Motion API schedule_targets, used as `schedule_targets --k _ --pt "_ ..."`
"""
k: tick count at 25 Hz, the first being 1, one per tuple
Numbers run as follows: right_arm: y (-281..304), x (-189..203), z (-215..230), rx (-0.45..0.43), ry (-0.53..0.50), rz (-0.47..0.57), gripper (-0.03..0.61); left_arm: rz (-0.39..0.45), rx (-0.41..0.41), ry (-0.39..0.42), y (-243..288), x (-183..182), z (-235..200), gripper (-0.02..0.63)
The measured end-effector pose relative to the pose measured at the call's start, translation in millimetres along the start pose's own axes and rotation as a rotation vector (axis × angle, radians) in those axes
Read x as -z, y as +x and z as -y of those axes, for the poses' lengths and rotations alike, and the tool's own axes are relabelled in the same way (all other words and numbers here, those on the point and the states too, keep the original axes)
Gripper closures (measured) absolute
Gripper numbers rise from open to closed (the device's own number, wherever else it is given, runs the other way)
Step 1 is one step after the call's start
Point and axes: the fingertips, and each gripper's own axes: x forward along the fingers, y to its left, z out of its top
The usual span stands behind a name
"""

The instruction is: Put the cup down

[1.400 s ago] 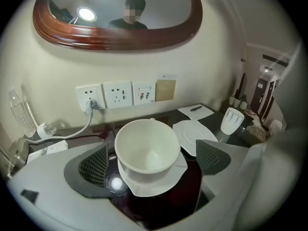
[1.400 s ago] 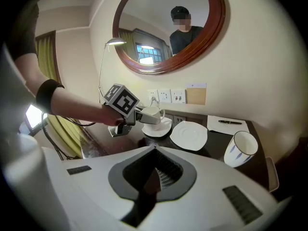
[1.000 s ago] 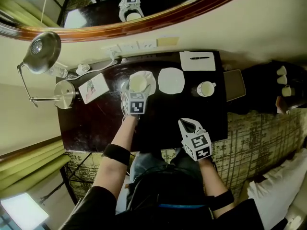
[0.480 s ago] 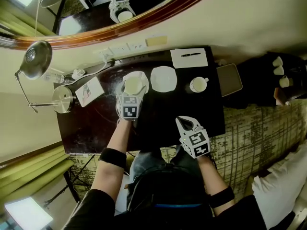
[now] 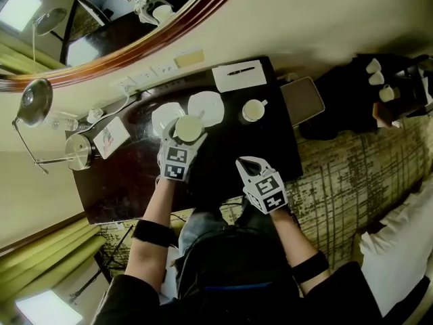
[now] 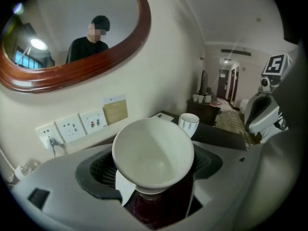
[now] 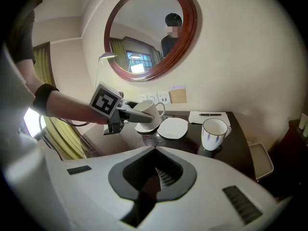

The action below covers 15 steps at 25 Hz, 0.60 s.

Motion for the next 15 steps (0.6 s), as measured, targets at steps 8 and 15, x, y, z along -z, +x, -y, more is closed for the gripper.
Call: schedule_targets --k 8,15 --pt "-34 8 44 0.047 0.048 0.022 0.578 -0.003 0.170 0.105 21 -35 108 0.196" --pt "-63 28 94 0.104 0.102 0.021 0.578 -0.026 0.296 0.167 62 -33 185 0.196"
